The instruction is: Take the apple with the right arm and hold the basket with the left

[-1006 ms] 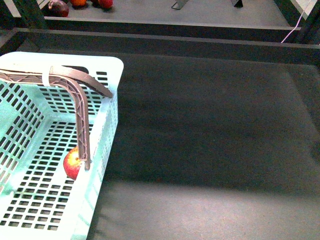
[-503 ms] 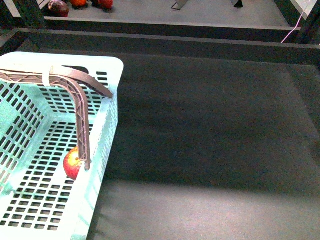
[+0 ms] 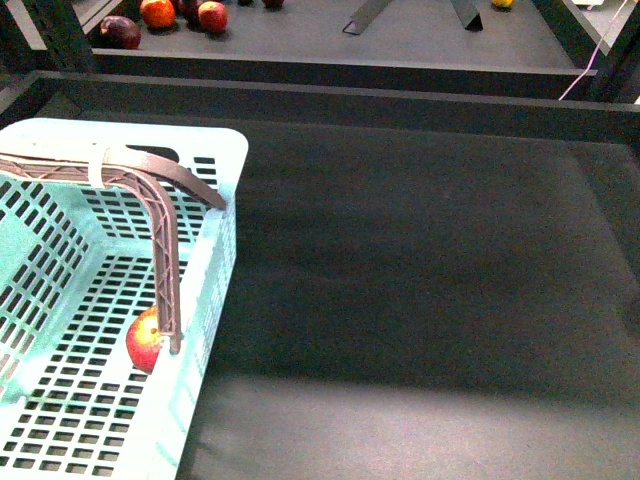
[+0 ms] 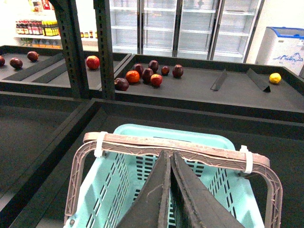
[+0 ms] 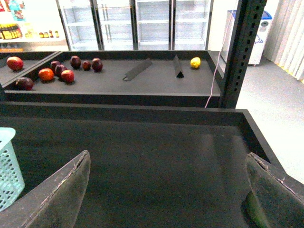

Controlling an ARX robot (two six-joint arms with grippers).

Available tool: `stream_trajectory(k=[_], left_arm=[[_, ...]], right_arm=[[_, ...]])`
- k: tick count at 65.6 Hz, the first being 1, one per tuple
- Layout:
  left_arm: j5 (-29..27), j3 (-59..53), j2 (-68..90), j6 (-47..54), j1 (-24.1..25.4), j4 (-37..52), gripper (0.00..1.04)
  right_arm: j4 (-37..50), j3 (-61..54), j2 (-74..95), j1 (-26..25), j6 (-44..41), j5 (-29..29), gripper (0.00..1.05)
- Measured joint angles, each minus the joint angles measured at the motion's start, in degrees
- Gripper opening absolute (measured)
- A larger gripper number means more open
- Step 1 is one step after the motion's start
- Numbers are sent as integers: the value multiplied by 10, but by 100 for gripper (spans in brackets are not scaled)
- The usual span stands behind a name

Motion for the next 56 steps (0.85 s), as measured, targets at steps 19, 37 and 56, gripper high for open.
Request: stream_trajectory(k=[19,37,56], left_arm=[[0,0,0,0,0,0,3],[0,0,0,0,0,0,48],[0,0,0,1,0,0,99]], right_arm=[[0,0,0,0,0,0,96],[0,0,0,0,0,0,96],[0,0,0,0,0,0,96]])
